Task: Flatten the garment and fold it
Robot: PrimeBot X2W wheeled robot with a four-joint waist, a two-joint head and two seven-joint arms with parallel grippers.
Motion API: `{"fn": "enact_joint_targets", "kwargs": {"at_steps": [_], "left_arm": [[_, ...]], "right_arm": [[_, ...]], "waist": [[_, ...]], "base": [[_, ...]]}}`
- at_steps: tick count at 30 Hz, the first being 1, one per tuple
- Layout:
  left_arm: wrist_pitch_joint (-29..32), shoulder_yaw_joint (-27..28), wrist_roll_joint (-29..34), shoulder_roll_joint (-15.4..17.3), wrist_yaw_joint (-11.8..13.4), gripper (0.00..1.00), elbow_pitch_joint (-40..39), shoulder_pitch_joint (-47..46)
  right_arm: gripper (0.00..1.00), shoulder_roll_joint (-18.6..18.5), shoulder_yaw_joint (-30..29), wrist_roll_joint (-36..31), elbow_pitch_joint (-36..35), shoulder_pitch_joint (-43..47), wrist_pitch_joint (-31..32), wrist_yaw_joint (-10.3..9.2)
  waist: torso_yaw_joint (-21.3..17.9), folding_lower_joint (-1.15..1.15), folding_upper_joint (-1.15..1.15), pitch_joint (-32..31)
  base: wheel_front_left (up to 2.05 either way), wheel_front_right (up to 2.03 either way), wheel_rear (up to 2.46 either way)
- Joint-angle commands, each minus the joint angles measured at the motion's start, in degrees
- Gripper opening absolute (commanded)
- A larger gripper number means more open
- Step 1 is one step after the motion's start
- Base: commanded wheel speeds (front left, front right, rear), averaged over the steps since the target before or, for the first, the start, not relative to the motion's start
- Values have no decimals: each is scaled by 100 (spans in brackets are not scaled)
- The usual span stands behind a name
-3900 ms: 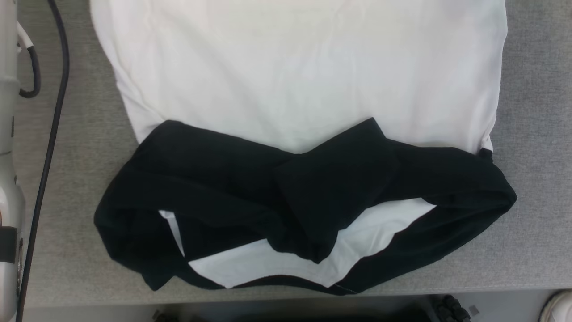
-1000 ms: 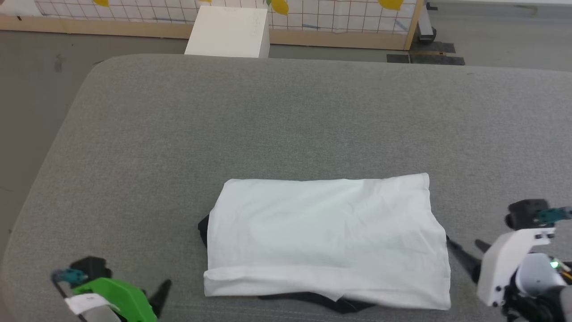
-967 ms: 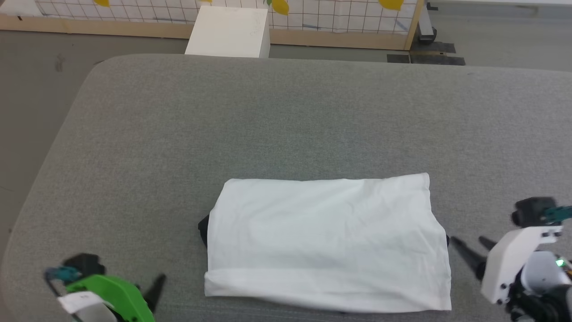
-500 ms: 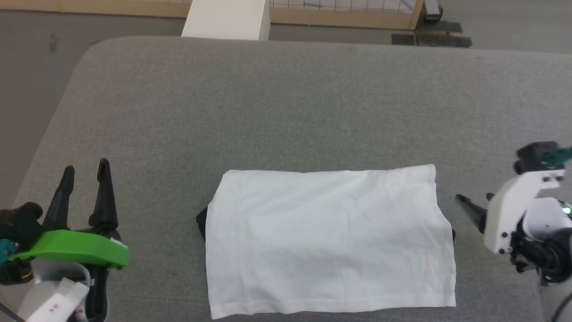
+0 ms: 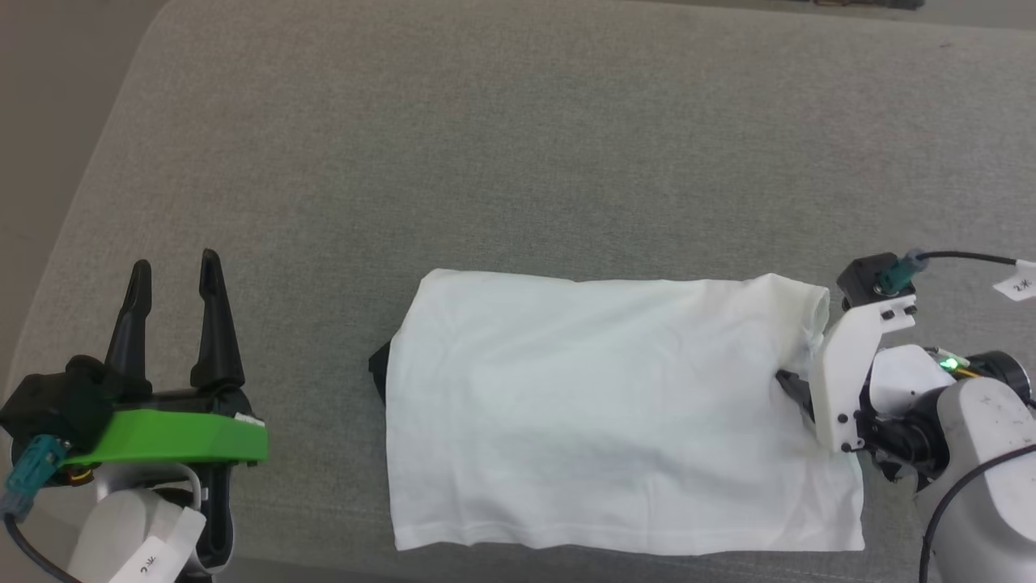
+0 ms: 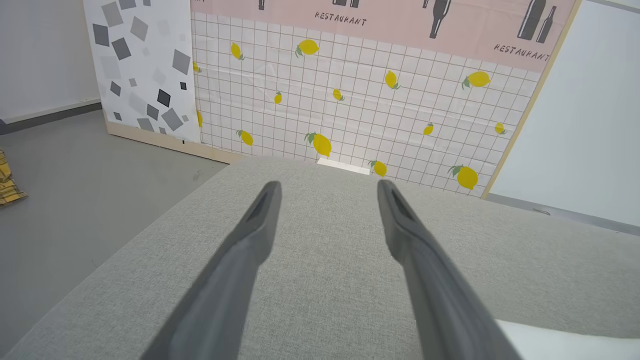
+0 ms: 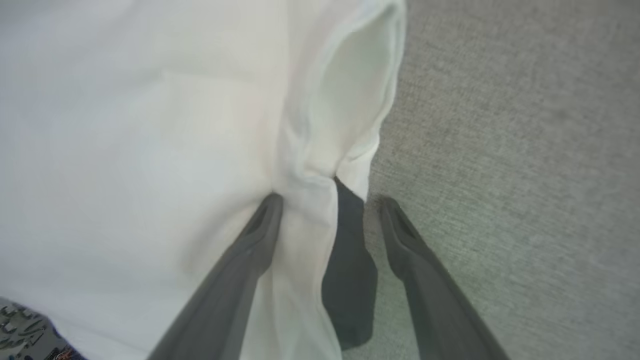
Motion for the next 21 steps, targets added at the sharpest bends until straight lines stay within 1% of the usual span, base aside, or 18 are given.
{"fn": "enact_joint_targets", "kwargs": {"at_steps": [1, 3, 4, 5, 6, 11, 15, 18, 21], "left_arm": [[-25, 63, 76, -76, -64, 100, 5, -87], [-26, 126, 158, -168, -136, 100, 30, -87], [-26, 160, 197, -214, -172, 100, 51, -85], [-26, 186, 229, -247, -201, 100, 66, -83], [-26, 222, 264, -287, -237, 100, 79, -80], [-26, 369, 394, -413, -369, 100, 130, -20], [-26, 412, 455, -519, -465, 100, 164, 16], [-27, 422, 497, -587, -517, 100, 184, 4], [-27, 433, 549, -648, -572, 100, 172, -14]], "right_arm": [[100, 57, 160, -38, 260, 108, 7, -8], [100, 63, 273, -1, 402, 115, -17, -8], [49, 63, 304, 43, 473, 111, -18, -8], [31, 70, 301, 92, 522, 101, -30, -8], [0, 71, 308, 146, 563, 74, -44, -8], [0, 18, 102, 313, 592, -216, -285, -8], [0, -61, -317, 299, 615, -640, -437, -8], [0, -222, -656, 198, 646, -906, -427, -8], [0, -466, -1107, 6, 714, -1036, -352, -8]], "waist": [[54, 0, 0, 60], [67, 0, 0, 60], [71, 0, 0, 55], [73, 0, 0, 48], [73, 0, 0, 38], [28, 0, 0, -22], [-22, 0, 0, -56], [-39, 0, 0, -73], [-45, 0, 0, -85]], "base": [[0, 0, 0], [0, 0, 0], [0, 0, 0], [0, 0, 0], [0, 0, 0], [0, 0, 0], [0, 0, 0], [0, 0, 0], [0, 0, 0]]}}
